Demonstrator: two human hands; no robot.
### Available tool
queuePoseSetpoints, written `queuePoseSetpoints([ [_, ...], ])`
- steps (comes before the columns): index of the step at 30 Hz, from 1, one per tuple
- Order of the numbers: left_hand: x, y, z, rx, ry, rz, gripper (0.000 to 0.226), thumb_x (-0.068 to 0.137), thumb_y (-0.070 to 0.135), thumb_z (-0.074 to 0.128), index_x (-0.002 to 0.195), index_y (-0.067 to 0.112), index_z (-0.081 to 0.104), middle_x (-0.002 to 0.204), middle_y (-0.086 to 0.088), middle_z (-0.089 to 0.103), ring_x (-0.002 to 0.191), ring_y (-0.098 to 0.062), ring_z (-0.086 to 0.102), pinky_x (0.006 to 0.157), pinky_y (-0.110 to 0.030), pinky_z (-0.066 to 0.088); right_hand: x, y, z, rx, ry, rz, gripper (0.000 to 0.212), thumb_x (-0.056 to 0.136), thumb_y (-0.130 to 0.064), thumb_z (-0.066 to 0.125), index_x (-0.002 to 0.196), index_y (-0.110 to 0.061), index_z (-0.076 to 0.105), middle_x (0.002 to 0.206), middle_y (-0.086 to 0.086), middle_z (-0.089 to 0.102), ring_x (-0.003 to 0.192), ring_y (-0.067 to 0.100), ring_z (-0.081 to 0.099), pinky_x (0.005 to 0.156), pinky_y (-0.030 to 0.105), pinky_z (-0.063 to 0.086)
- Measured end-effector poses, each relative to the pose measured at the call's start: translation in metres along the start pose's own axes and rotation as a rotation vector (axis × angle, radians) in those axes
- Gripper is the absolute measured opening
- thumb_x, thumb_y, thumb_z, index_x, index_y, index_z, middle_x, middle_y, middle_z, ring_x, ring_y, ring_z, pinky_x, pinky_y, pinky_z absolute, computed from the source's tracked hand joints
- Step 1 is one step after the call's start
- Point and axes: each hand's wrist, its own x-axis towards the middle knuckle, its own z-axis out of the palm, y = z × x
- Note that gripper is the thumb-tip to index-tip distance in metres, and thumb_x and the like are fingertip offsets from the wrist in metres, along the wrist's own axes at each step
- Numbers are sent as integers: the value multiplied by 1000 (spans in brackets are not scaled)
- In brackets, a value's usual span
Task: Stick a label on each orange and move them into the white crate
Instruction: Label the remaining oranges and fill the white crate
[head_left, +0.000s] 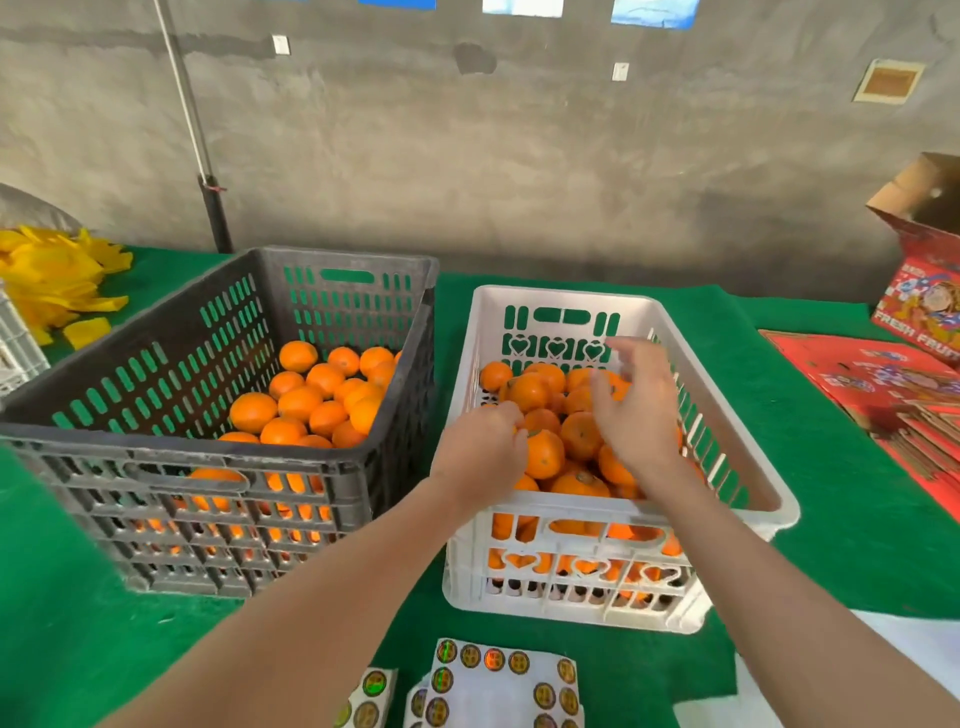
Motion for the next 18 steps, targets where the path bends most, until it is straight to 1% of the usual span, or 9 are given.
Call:
queuePoseSetpoints([
  [2,-5,1,-3,-58,74,-10,23,98,25,43,110,15,60,93,-3,66,82,-20,61,66,-27,40,-47,-29,-12,257,-53,-266,8,90,-17,57,94,-14,63,85,-7,60,75,6,56,68,11,43],
  [3,-10,1,-4,-88,111,-7,23,97,24,45,109,15,61,90,-4,67,80,-20,61,64,-27,38,-78,-36,-15,310,-194,-326,11,92,-23,54,86,-18,62,77,-12,57,68,1,52,61,13,41],
  [5,-24,2,-5,-169,152,31,21,96,21,50,110,12,63,88,-6,67,76,-20,59,63,-26,36,-136,-32,-12,246,-614,-283,23,92,-33,52,77,-19,62,72,-11,57,65,1,48,59,16,38],
  [7,-43,1,-4,-260,137,95,21,95,16,54,111,7,63,93,-8,65,81,-21,59,67,-29,44,-177,-8,-2,-24,-1037,-111,31,93,-39,50,88,-12,65,89,0,63,81,7,54,71,23,44],
  [9,-62,-3,-4,-364,161,104,22,94,11,56,113,3,61,100,-9,62,90,-20,59,74,-32,50,-200,21,8,-303,-1219,75,46,93,-45,47,116,-8,58,117,9,55,109,21,50,91,32,44],
  [11,-81,-5,-5,-434,248,84,23,93,6,53,115,1,57,110,-9,56,102,-14,54,88,-23,47,-209,36,12,-446,-1256,138,61,90,-52,47,130,-7,48,133,8,42,125,27,38,102,37,39],
  [14,-112,-8,-3,-393,339,90,29,89,3,51,117,-3,54,122,-12,48,119,-14,43,106,-21,34,-214,41,19,-445,-1218,158,58,84,-51,55,121,-7,50,140,10,37,130,29,34,101,38,37],
  [16,-134,-13,3,-369,335,23,30,87,0,54,117,-2,54,122,-12,48,120,-20,43,108,-25,34,-212,40,19,-403,-1173,183,52,83,-45,59,118,-7,49,132,10,43,124,27,39,96,36,39],
  [18,-149,-18,6,-379,213,-114,30,86,-2,60,115,5,59,118,-2,53,117,-20,49,105,-27,37,-209,38,15,-326,-1078,156,37,87,-36,59,112,-10,52,118,6,49,114,23,46,90,30,40],
])
